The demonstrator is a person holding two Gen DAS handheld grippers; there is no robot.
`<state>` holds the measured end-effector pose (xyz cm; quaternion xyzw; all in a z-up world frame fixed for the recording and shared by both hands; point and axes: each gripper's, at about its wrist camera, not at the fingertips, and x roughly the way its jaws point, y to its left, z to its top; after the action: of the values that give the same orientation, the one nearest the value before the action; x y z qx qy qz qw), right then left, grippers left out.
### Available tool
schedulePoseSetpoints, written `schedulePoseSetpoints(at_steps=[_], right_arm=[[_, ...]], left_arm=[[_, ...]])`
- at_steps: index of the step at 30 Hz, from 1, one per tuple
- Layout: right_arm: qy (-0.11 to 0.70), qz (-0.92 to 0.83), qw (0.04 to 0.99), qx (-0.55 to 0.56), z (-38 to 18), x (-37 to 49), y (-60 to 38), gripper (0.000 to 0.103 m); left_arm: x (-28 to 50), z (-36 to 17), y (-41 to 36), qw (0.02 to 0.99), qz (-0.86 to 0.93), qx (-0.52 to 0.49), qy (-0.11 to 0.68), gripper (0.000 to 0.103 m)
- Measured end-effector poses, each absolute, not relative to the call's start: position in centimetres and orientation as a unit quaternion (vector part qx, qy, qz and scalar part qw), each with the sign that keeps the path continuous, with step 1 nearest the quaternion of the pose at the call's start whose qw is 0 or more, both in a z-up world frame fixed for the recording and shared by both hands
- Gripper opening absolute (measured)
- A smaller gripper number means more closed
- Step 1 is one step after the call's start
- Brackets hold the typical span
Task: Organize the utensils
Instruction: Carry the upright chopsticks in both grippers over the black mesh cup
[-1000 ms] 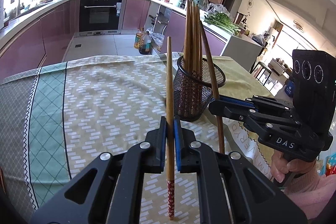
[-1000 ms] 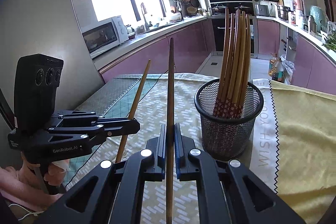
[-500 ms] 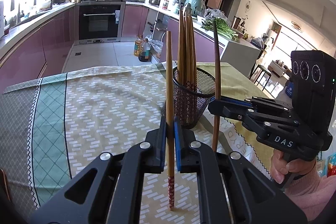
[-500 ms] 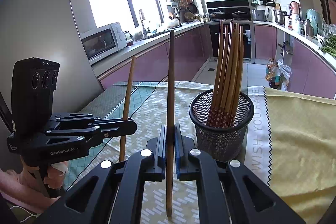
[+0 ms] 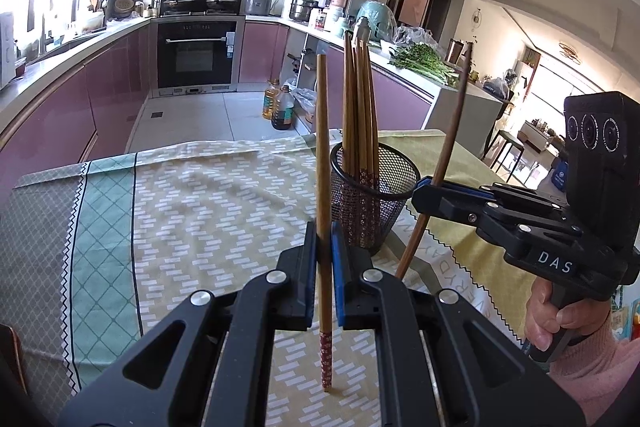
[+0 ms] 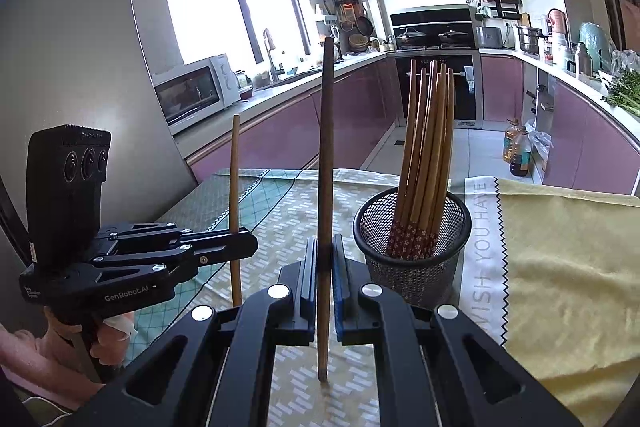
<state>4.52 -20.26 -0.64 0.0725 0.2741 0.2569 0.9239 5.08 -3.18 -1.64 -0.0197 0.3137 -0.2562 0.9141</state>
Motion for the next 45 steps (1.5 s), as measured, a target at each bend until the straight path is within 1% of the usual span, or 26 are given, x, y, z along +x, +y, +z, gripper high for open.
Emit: schedulePoseSetpoints(at_steps=[45], right_arm=[[0.237,0.25,0.935,0.083,1.1,4.6,-21.8,0.006]], left_arm=[[4.8,1.0,-3.0,0.918,-0.275,-0.023,0.286,0.008]])
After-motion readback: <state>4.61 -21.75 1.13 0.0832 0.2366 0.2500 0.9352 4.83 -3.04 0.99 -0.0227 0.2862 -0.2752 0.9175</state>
